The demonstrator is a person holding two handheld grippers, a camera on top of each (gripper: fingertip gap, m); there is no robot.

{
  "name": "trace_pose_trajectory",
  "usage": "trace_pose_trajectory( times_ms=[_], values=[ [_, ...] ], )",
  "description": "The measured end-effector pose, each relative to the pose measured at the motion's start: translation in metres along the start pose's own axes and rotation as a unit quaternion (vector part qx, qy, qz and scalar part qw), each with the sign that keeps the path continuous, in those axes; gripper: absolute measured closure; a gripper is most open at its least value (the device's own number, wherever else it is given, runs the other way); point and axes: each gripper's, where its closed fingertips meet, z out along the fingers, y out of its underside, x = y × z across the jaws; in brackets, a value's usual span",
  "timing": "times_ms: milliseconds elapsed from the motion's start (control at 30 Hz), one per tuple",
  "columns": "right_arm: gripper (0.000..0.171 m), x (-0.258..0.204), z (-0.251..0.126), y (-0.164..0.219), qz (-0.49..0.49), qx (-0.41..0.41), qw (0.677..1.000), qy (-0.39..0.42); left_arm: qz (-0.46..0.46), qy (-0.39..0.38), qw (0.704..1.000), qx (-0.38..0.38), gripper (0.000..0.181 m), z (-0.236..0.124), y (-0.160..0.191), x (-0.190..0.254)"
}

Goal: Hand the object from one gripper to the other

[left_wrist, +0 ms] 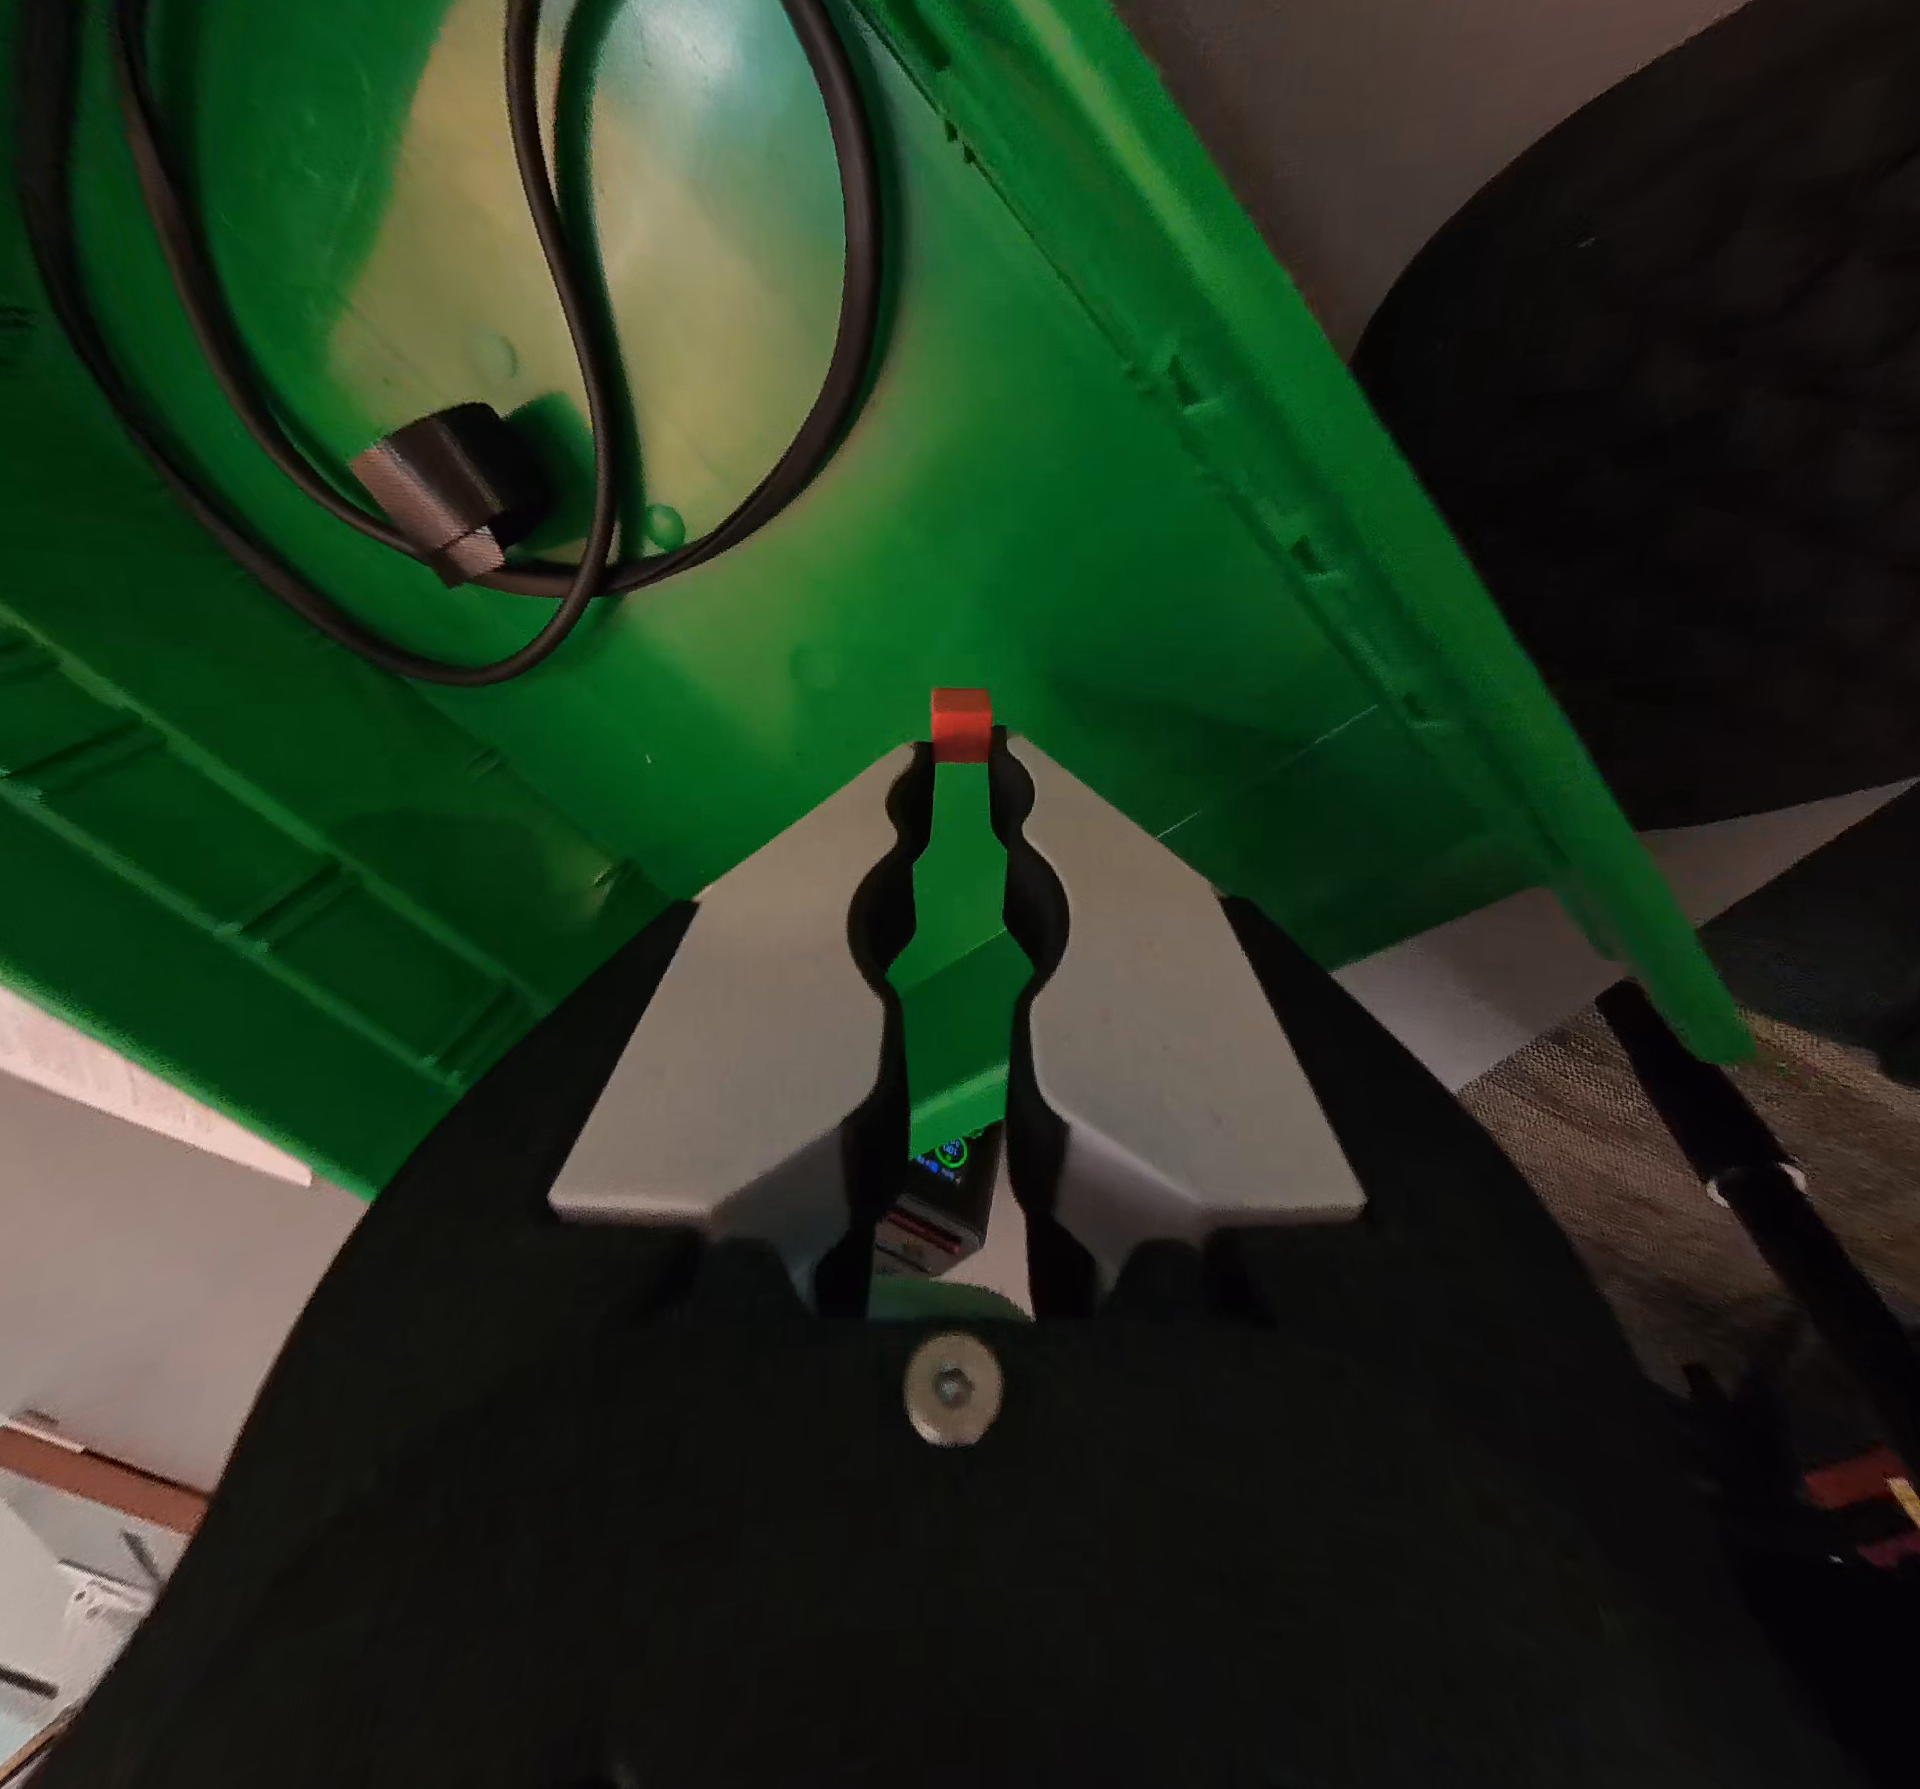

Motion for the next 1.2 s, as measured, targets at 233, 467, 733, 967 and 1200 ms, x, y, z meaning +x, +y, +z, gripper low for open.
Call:
trace_pose_trajectory(
  times_ms=[233,467,733,967,1200],
  values=[
    [0.143,-0.003,-0.011,-0.016,-0.015,0.010,1.000,-0.001,-0.010,-0.083,0.993,0.083,0.173,-0.057,-0.046,-0.025],
    [0.143,-0.008,-0.024,-0.021,-0.055,-0.003,0.998,-0.010,-0.003,-0.137,0.948,0.288,0.173,-0.144,-0.155,-0.036],
    [0.140,-0.015,-0.049,-0.020,-0.100,-0.008,0.994,-0.041,0.035,-0.094,0.854,0.510,0.173,-0.228,-0.287,-0.029],
    [0.145,-0.010,-0.089,-0.024,-0.075,0.041,0.993,-0.087,0.080,-0.047,0.804,0.587,0.173,-0.241,-0.369,-0.013],
    [0.149,-0.008,-0.116,-0.005,-0.065,0.023,0.990,-0.123,0.103,-0.009,0.778,0.619,0.173,-0.231,-0.399,0.005]
  ],
)
